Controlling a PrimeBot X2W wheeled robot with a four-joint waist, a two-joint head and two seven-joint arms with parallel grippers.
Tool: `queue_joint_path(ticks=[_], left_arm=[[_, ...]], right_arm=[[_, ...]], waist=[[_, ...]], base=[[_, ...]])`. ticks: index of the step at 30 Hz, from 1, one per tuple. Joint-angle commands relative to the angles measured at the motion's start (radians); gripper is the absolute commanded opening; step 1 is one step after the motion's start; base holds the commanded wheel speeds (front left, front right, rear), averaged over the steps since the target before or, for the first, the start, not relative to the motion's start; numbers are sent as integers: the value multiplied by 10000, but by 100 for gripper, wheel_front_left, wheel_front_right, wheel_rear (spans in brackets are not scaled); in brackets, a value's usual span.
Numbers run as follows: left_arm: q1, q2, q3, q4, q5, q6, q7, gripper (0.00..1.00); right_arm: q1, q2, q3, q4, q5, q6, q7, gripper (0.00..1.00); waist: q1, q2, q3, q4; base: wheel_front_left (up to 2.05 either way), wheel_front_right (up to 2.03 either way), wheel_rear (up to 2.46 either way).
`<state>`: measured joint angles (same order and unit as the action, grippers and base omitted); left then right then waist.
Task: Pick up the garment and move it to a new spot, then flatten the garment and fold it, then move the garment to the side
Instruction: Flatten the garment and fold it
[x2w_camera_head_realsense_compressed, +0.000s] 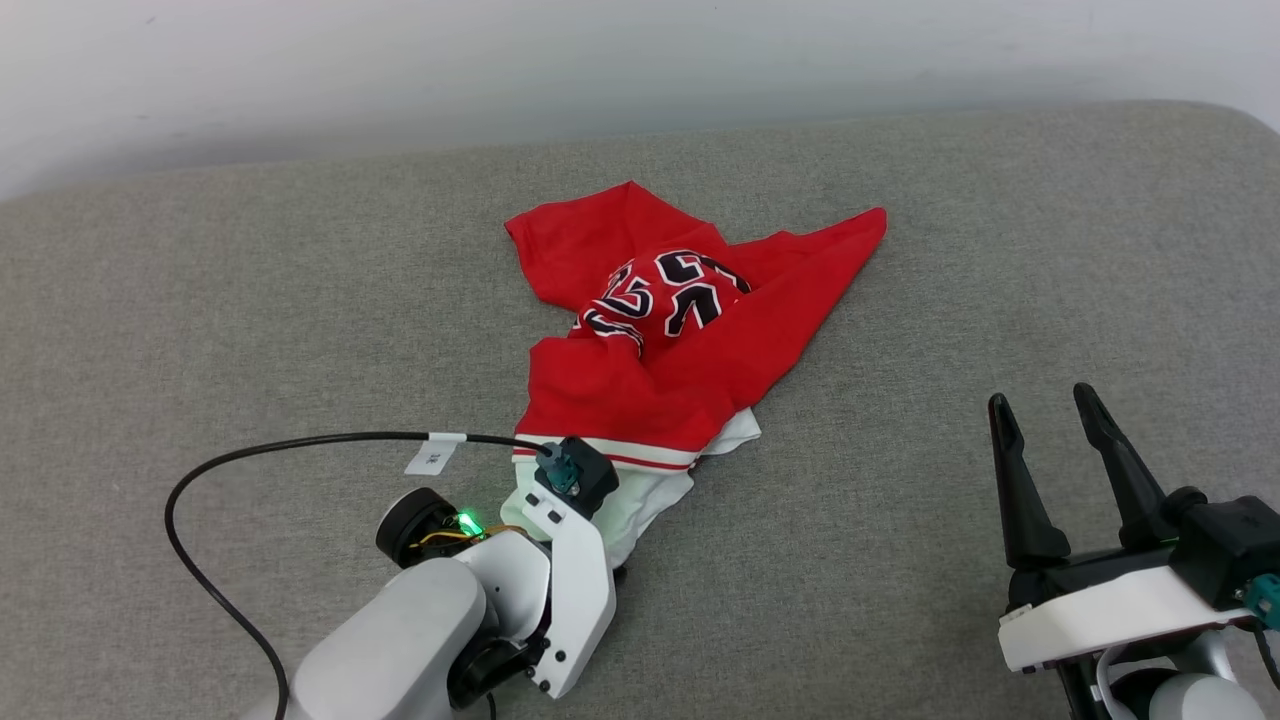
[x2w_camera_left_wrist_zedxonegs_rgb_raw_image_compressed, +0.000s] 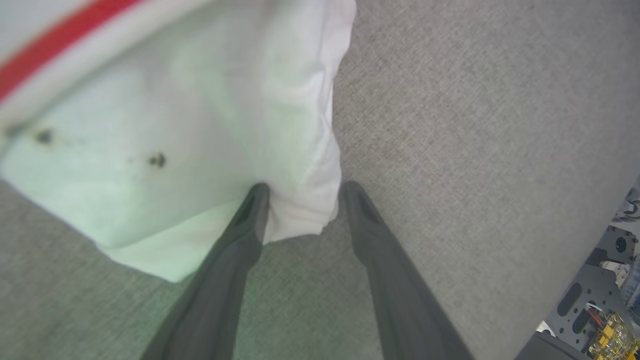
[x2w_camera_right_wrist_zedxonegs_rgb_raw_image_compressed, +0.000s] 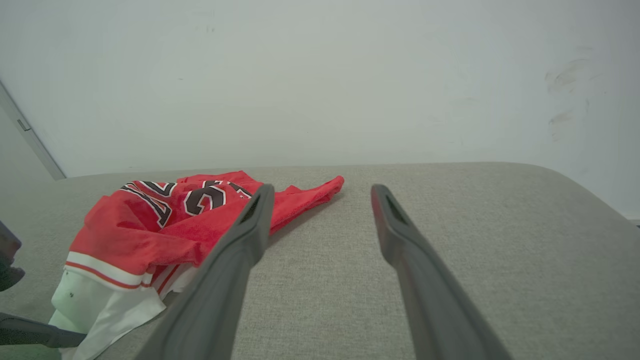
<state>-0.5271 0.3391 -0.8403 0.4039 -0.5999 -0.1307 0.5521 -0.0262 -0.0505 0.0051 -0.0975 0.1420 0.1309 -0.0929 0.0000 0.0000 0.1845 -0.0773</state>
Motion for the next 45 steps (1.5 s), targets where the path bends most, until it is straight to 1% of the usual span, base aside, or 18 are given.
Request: queue_joint_path(ticks=[1, 4, 7, 12, 14, 16, 18, 22, 25, 27, 30, 33, 34, 35, 39, 43, 45], left_arm=[[474, 103, -438, 410, -215, 4, 377, 0], [297, 255, -602, 331, -416, 3, 212, 0], [-69, 477, -546, 228, -116, 18, -306, 0], [-494, 811, -314, -485, 407, 305, -1117, 0], [-497, 1105, -204, -927, 526, 473, -1236, 0], [-427, 1550, -56, -1433, 643, 674, -1225, 0], [-240, 2015, 91, -1982, 710, 901, -1131, 0], [280, 3125, 420, -3089, 692, 1430, -743, 0], [946, 3923, 732, -3692, 441, 1964, -430, 0], [1535, 4303, 947, -3895, 156, 2349, -303, 0], [2552, 4513, 1209, -3920, -471, 2933, -319, 0], [3448, 4277, 1449, -3720, -1168, 3363, -611, 0], [3678, 4127, 1540, -3636, -1353, 3487, -776, 47], [3916, 3988, 1614, -3559, -1534, 3593, -981, 100], [4289, 3511, 1968, -3440, -1706, 3877, -2036, 100], [4140, 3241, 2180, -3608, -1501, 3973, -2890, 100], [3761, 2720, 2634, -4143, -1111, 4173, -4582, 100]], right_arm=[[-150, 8, -22, 38, 63, -3, -54, 100], [-153, 8, -68, 107, 90, -3, -78, 100], [-144, 8, -160, 125, 70, -3, -77, 100], [30, 8, -380, 105, 24, -3, -43, 100], [121, 6, -454, 85, 12, -5, -12, 100], [195, 8, -498, 46, 7, -3, 15, 100], [254, 8, -527, 16, 5, -3, 24, 100], [384, 6, -613, -50, 27, -3, 33, 100], [502, 6, -671, -67, 57, -3, 48, 100], [531, 6, -662, -61, 64, -3, 67, 100], [623, 6, -626, -58, 66, -5, 116, 100], [683, 6, -664, -96, 59, -3, 146, 100], [702, 6, -696, -112, 55, -5, 138, 100], [736, 6, -703, -132, 51, -3, 172, 100], [913, 8, -831, -262, -19, -5, 298, 100], [1099, 8, -932, -416, -82, -3, 483, 100], [1282, 6, -885, -594, -110, -5, 657, 100]], waist=[[0, 0, 8, 0], [0, 0, -31, 67], [0, 0, -117, 230], [0, 0, -359, 575], [0, 0, -456, 731], [0, 0, -529, 882], [0, 0, -601, 1018], [0, 0, -698, 1251], [0, 0, -782, 1372], [0, 0, -854, 1399], [0, 0, -980, 1369], [0, 0, -1088, 1308], [0, 0, -1139, 1293], [0, 0, -1198, 1273], [0, 0, -1406, 1260], [0, 0, -1644, 1313], [0, 0, -1909, 1304]], base=[[0, 0, 0], [0, 0, 0], [0, 0, 0], [0, 0, 0], [0, 0, 0], [0, 0, 0], [0, 0, 0], [0, 0, 0], [0, 0, 0], [0, 0, 0], [0, 0, 0], [0, 0, 0], [0, 0, 0], [0, 0, 0], [0, 0, 0], [0, 0, 0], [0, 0, 0]])
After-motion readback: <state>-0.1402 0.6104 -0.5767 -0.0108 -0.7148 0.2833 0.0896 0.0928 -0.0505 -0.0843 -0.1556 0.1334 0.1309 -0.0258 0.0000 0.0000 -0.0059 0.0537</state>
